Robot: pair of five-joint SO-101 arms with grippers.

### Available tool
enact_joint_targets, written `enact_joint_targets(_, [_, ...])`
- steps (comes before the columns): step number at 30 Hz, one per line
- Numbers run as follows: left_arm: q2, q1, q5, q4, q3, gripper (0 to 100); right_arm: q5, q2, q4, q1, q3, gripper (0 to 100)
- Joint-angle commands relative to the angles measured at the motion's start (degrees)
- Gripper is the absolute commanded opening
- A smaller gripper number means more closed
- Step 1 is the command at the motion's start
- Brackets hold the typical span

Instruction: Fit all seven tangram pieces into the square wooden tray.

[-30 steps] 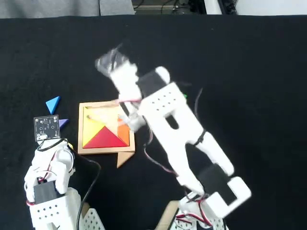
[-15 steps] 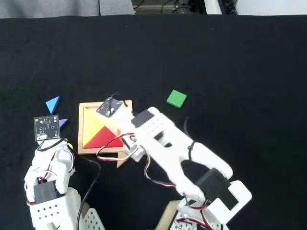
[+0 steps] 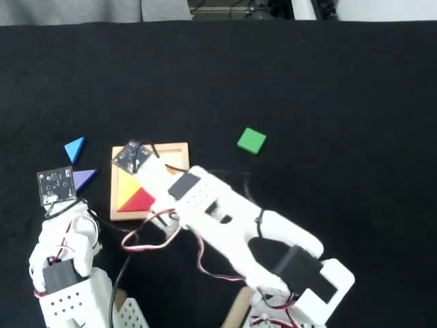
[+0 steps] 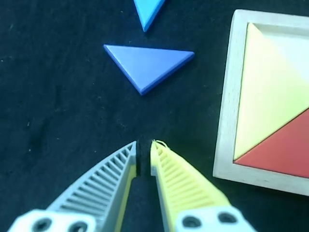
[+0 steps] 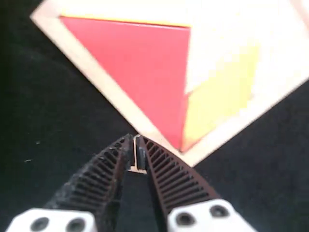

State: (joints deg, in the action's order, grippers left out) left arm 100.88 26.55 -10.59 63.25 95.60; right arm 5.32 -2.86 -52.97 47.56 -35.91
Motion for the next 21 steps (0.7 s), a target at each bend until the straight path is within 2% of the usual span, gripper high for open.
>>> enact_joint_targets(1, [0.26, 0.66, -0.26, 0.09, -3.03, 7, -0.7, -2.77, 1.05, 3.6, 0.22, 1.1])
enact_joint_targets(11, [0.26, 0.66, -0.26, 0.09, -2.95, 7, -0.79, 2.59, -0.7, 3.87, 1.71, 1.1])
enact_joint_targets(21, [0.26, 0.66, -0.26, 0.09, -2.95, 7, -0.62, 7.43, -9.41, -2.9, 7.6, 1.1])
